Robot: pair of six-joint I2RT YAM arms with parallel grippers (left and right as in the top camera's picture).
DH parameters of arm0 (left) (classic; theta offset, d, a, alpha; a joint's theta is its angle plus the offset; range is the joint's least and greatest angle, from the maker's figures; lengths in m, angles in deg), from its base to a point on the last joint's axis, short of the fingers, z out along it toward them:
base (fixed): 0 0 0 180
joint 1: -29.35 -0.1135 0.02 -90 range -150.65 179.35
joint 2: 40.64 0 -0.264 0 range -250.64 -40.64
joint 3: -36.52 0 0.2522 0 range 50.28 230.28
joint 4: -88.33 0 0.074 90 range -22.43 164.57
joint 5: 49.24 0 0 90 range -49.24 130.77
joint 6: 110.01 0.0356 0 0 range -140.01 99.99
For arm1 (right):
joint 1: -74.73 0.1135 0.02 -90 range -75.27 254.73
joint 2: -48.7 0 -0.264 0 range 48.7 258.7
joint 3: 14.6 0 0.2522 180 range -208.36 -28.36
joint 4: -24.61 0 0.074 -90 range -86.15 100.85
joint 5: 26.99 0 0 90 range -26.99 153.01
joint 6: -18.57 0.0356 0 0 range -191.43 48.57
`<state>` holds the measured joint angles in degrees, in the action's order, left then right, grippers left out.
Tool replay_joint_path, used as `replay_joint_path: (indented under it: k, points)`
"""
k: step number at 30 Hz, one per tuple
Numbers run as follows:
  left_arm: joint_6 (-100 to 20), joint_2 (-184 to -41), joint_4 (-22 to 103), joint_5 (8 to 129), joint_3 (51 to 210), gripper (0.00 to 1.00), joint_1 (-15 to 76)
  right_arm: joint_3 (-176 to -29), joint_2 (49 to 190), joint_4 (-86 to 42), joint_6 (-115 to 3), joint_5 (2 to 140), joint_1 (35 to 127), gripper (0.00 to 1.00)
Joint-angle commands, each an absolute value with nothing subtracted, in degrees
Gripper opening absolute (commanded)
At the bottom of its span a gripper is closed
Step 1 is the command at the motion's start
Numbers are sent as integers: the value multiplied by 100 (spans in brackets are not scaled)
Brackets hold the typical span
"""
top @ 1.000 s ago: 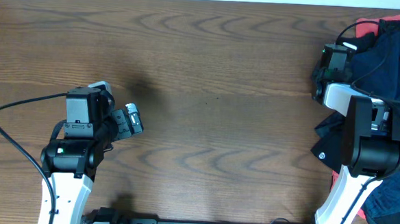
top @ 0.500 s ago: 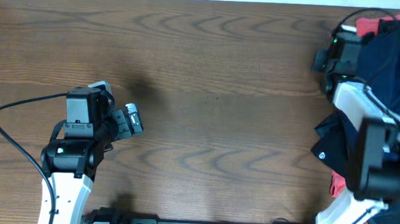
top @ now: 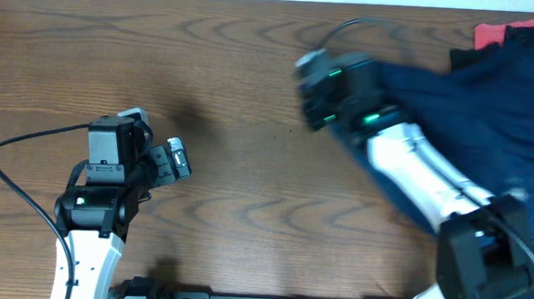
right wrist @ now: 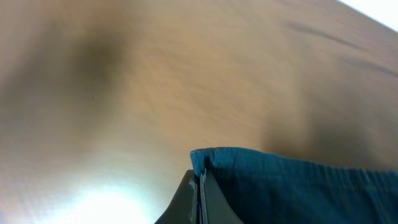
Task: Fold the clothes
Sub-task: 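Drag the navy shorts leftward onto the open table with the right gripper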
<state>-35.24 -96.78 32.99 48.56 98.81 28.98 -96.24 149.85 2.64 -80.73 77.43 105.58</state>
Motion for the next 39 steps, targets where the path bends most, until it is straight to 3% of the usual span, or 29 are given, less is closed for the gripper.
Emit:
replay_joint_path:
  k: [1,6,12,14,15,17,32,39]
  points:
    - [-3556,-9680,3305,4917,9973,98,2877,-9698,15249,470,-7887,7607,11225,1]
    - [-3556,-9680,3305,4915,9973,98,2877,-9698,15527,1560,-7328,6386,11769,1]
    - [-3556,-9680,3303,4917,9973,98,2877,-9788,15551,3639,-6171,4536,11596,4]
    - [-3558,-9680,3301,4919,9973,98,2877,-9989,15551,3576,-6117,4366,11441,22]
    - [-3558,-9680,3301,4921,9973,98,2877,-10129,15551,3403,-6119,4370,11341,41]
    - [-3558,-9680,3303,4937,9973,98,2879,-10406,15540,2837,-6123,4370,11131,99]
    - [-3974,-10244,4105,6287,9958,98,3010,-10745,14336,-2990,-5949,4390,9537,99]
    - [-4708,-11610,5500,6285,9958,98,3604,-10745,13898,-3637,-5369,4742,8410,99]
